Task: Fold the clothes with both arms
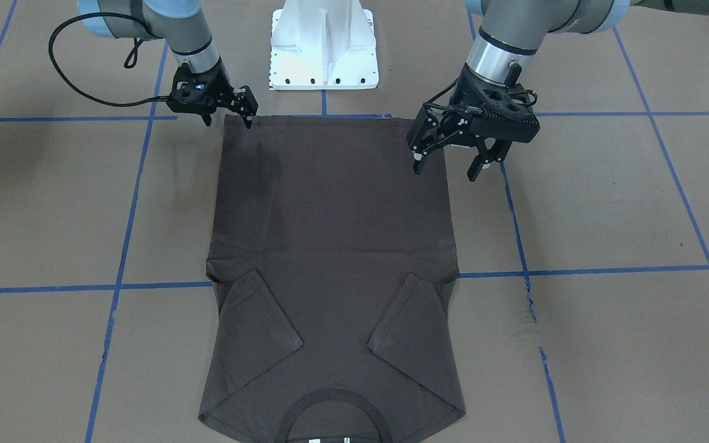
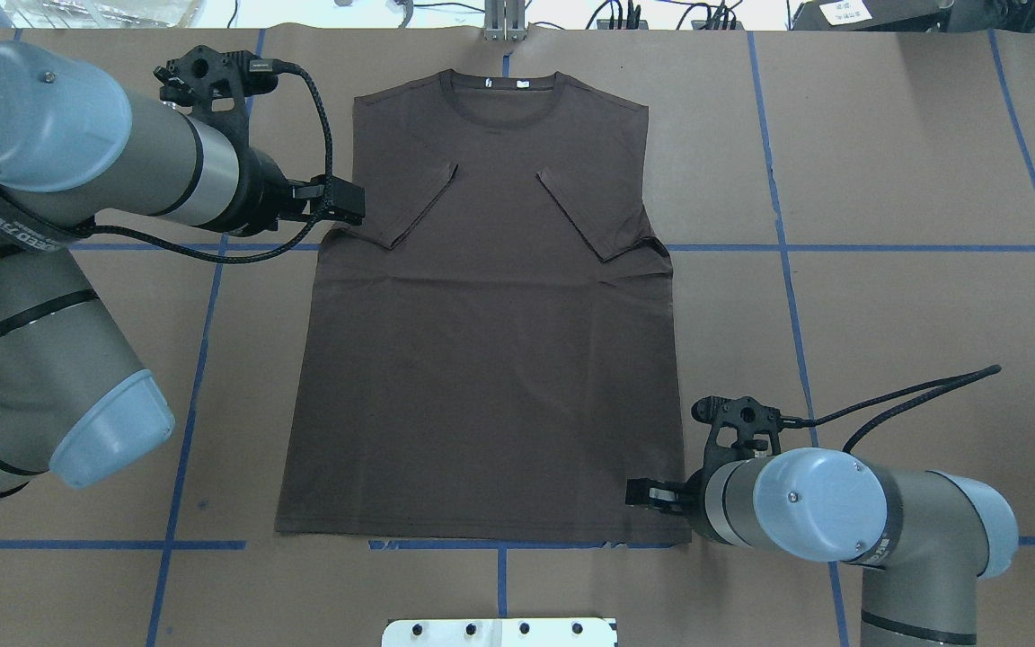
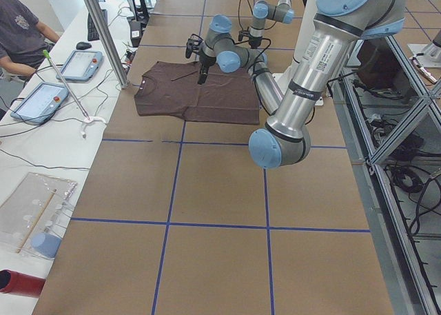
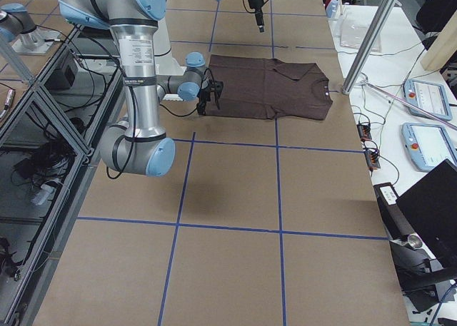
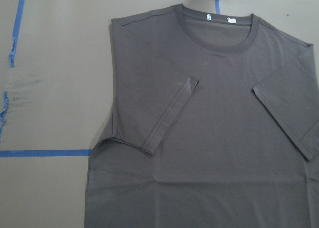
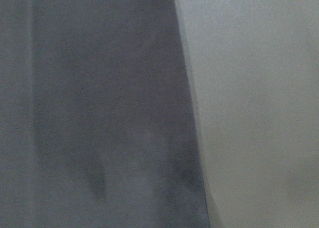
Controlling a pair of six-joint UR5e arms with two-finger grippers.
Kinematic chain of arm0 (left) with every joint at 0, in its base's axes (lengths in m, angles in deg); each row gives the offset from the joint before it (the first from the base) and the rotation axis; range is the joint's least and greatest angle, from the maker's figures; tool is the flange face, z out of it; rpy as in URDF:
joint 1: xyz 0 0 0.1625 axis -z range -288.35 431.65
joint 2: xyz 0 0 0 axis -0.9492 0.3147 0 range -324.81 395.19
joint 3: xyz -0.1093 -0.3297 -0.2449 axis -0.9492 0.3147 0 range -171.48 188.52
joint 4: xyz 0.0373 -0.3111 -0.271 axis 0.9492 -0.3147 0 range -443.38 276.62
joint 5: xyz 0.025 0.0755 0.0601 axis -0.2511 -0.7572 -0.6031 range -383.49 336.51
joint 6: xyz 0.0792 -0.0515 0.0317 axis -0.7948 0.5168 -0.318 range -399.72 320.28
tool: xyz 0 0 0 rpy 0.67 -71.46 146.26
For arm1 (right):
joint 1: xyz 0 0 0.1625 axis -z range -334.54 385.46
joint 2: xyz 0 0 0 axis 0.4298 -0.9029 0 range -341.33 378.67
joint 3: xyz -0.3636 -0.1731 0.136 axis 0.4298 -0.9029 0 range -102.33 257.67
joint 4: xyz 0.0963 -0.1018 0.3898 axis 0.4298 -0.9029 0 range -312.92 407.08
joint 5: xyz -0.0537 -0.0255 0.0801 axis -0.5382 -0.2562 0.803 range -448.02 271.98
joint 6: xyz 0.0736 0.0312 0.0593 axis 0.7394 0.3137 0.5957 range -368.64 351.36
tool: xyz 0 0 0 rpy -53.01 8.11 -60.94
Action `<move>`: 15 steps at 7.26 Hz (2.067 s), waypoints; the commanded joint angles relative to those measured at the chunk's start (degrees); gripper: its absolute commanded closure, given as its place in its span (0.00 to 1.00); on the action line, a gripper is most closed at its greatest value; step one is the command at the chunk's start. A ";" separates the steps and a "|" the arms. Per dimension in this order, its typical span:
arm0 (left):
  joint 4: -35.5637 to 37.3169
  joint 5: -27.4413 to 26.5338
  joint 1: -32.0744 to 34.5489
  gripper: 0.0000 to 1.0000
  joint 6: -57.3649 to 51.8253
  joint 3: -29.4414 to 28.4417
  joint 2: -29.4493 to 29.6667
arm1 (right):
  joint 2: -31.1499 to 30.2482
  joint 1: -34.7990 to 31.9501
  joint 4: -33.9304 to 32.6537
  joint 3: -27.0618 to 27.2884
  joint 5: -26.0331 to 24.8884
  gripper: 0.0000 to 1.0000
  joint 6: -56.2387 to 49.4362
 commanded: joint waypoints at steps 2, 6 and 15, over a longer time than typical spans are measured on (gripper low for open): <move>0.17 -0.04 0.07 0.00 0.00 0.69 -0.19 | 0.18 2.89 0.09 -2.08 -0.59 0.04 1.63; 0.17 0.05 0.16 0.00 0.00 1.05 -0.54 | 0.01 2.54 0.01 -1.64 0.98 0.70 1.54; 0.17 0.14 0.16 0.00 -0.09 1.04 -0.36 | -0.08 2.10 -0.17 -0.32 1.25 0.90 1.63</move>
